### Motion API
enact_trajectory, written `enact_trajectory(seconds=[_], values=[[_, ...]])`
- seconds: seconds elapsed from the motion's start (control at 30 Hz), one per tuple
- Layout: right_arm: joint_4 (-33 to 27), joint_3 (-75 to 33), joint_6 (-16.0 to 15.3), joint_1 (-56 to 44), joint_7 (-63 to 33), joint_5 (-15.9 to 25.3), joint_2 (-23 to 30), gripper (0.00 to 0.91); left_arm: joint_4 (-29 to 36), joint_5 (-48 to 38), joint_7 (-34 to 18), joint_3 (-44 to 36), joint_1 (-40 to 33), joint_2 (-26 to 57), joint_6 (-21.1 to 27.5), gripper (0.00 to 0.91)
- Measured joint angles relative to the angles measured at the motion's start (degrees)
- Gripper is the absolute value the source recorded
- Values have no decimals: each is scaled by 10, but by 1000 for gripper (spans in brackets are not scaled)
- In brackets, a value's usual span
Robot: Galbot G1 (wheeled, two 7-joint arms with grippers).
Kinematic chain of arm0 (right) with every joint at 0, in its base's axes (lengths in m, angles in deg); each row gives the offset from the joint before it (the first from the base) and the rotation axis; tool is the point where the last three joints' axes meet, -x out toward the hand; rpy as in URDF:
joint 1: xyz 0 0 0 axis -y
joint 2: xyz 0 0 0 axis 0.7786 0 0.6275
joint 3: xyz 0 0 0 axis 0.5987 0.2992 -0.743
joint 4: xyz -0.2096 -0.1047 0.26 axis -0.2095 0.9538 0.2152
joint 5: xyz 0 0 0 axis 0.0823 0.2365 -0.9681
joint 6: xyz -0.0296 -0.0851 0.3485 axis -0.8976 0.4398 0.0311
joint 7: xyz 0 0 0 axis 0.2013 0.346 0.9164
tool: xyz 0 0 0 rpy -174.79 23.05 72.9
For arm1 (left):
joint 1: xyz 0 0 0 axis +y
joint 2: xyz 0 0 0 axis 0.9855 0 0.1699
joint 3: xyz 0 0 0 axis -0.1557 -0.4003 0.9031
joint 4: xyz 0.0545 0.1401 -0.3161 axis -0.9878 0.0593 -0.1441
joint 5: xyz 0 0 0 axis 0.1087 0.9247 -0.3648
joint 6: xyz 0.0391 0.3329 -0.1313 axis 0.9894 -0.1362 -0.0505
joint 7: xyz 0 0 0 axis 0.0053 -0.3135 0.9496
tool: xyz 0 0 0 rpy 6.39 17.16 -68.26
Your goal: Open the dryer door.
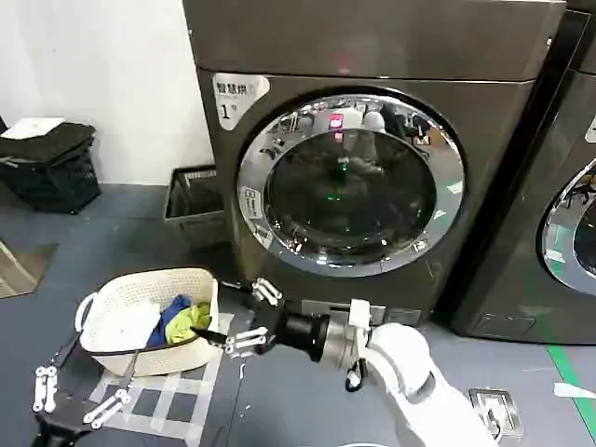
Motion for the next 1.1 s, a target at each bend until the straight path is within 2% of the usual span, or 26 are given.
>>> enact_trajectory(seconds=[0.23,0.43,1.1], values=[[-16,-4,21,1,6,11,1,907,-1,0,0,0,0,0,0,907],[-37,-10,55,9,-10,14,1,907,-2,1,0,0,-1,0,0,907],[-126,-32,93,51,-21,19,-4,907,-3,2,1,-1,-3,2,3,907]])
